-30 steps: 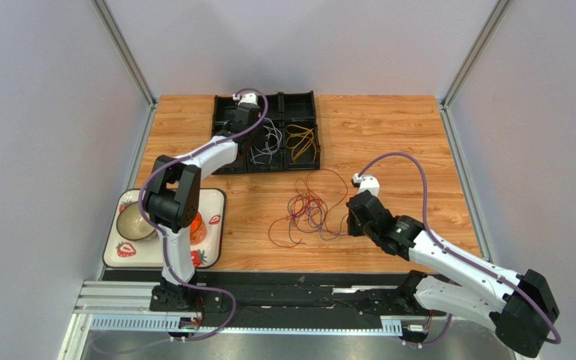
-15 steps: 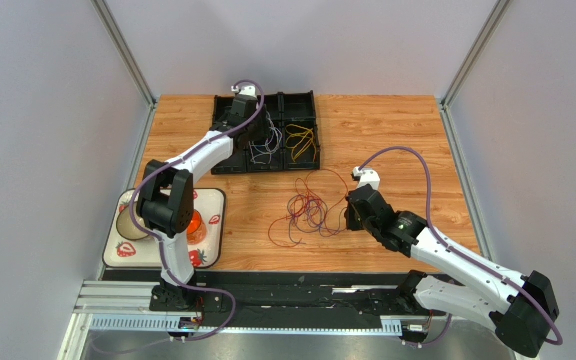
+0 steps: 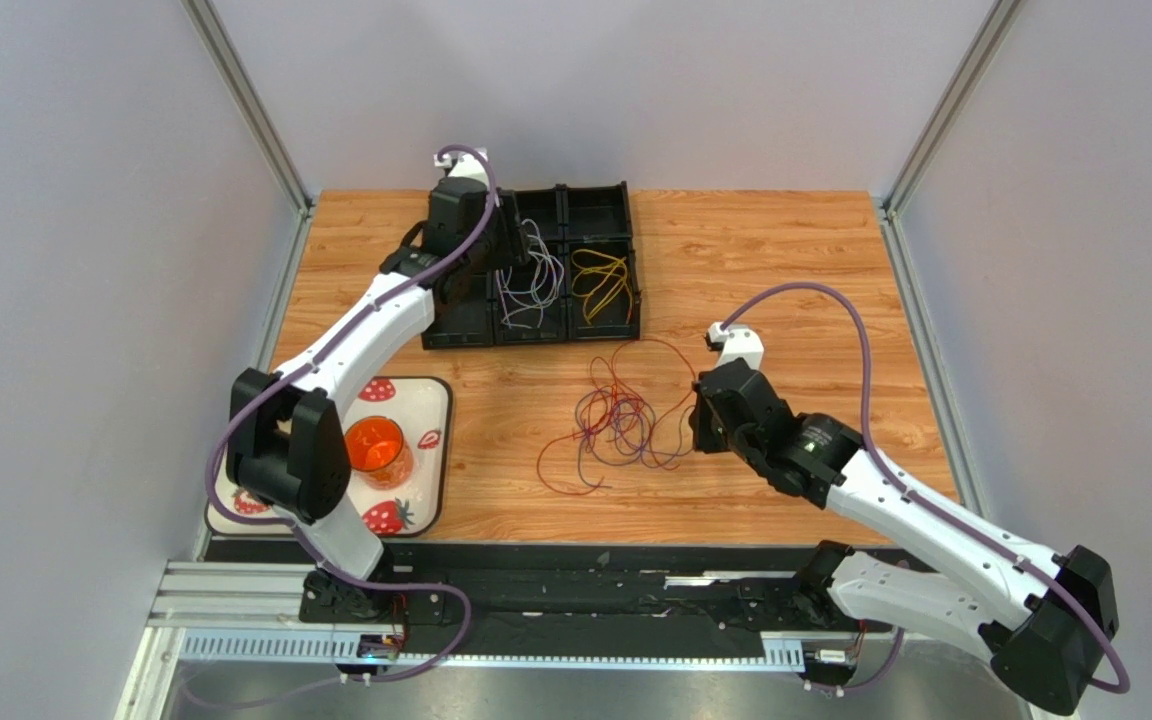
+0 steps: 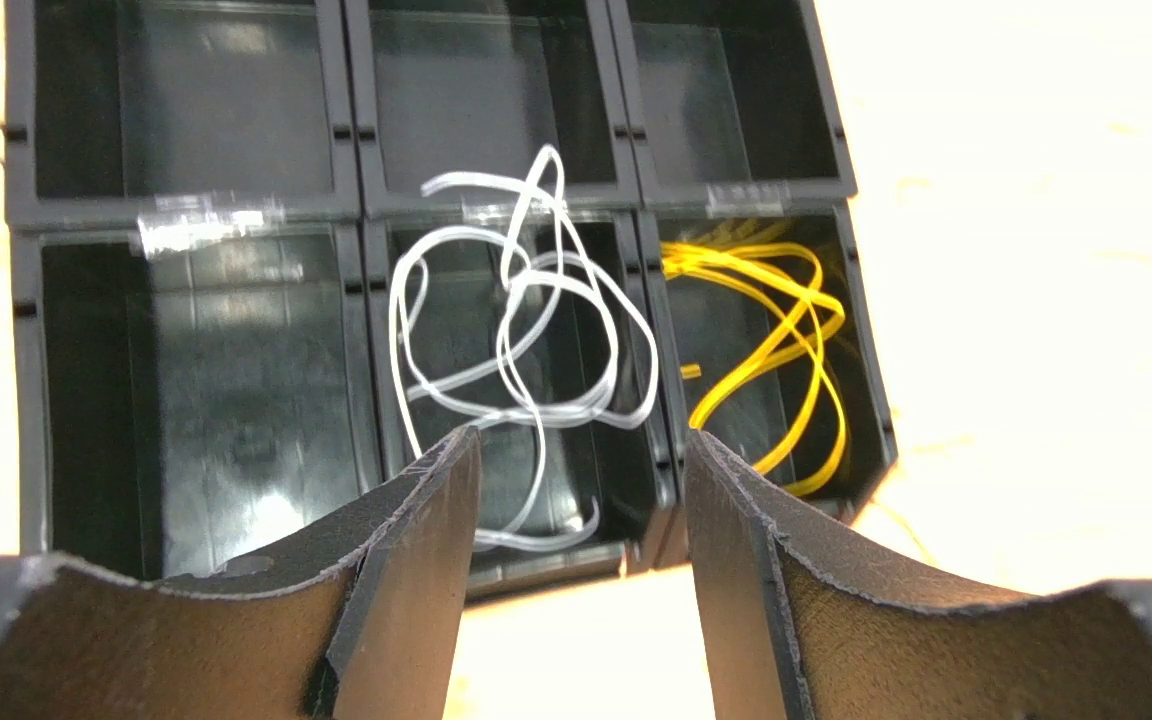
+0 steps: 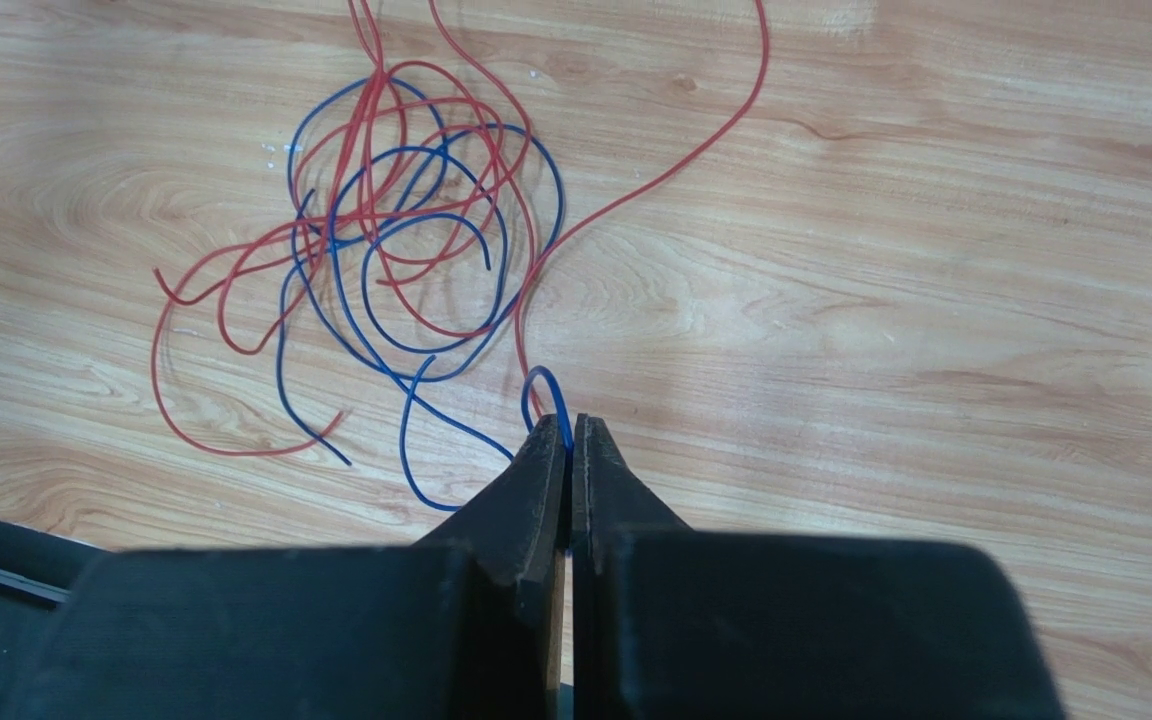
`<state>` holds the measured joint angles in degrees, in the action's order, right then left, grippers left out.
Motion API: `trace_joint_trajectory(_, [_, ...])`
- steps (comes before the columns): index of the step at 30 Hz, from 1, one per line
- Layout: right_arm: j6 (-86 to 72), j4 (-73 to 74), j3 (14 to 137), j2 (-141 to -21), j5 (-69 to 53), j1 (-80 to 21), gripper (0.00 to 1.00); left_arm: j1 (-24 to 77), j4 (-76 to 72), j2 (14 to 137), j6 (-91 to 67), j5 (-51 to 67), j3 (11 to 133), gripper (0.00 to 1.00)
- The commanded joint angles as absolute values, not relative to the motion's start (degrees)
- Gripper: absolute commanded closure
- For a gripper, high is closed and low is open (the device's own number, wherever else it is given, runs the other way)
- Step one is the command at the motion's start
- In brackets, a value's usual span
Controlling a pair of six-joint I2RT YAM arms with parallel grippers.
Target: Untangle the cables
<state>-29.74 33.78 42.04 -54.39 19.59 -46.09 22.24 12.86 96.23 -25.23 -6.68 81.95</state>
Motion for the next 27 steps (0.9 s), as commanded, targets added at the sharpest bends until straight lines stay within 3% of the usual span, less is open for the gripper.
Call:
trace_joint_trajectory(1, [-28.6, 34.4, 47.5, -54.1, 21.7, -46.1, 1.00, 22.1, 14.2, 90.6, -25.9, -3.3, 78.7, 0.40])
trace_joint_trajectory(16, [-19.3, 34.8, 66.4, -57.6, 24.5, -46.1, 1.00, 35.5, 8.1, 77.2, -25.4, 4.2, 61.5, 0.43])
trace_joint_trajectory(27, [-9.1, 28.1, 94.0, -61.0, 24.1, -46.2, 1.00, 38.5, 3.0, 74.3, -25.8, 5.4, 56.0, 0.43])
